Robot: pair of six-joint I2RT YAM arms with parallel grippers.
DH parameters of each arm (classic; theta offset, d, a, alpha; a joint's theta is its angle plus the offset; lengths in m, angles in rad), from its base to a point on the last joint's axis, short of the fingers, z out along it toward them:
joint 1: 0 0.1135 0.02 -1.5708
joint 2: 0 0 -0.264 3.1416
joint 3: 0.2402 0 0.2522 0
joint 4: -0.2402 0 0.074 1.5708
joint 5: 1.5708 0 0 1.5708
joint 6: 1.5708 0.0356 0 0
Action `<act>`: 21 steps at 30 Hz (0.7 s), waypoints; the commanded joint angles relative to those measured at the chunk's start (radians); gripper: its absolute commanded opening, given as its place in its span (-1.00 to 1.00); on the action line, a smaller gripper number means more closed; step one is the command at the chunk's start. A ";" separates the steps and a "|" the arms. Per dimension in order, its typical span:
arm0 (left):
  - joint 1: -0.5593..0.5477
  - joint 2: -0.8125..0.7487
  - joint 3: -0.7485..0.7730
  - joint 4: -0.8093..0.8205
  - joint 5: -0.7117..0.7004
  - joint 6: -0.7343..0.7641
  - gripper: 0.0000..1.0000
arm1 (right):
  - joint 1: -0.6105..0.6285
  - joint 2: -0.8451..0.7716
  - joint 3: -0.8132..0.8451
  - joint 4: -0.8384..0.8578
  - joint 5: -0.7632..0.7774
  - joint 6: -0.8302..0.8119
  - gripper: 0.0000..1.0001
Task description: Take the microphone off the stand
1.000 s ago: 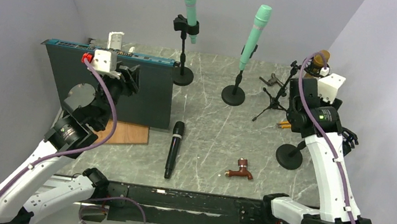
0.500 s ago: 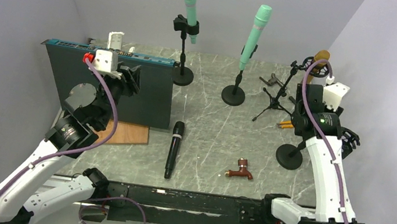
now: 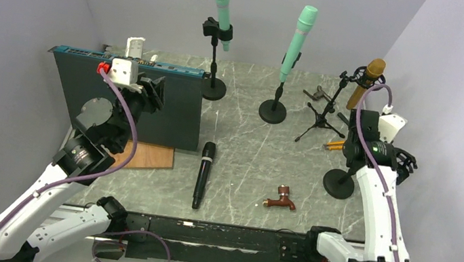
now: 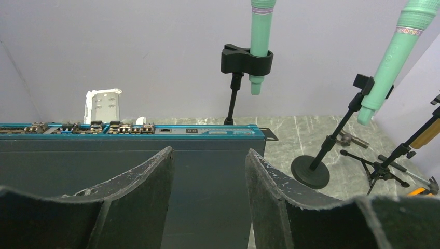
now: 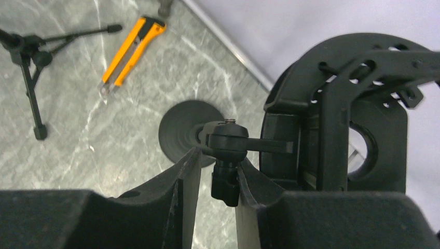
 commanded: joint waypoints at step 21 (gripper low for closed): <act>-0.012 -0.028 0.016 0.023 -0.004 -0.008 0.13 | -0.004 -0.025 -0.126 -0.059 -0.257 0.137 -0.27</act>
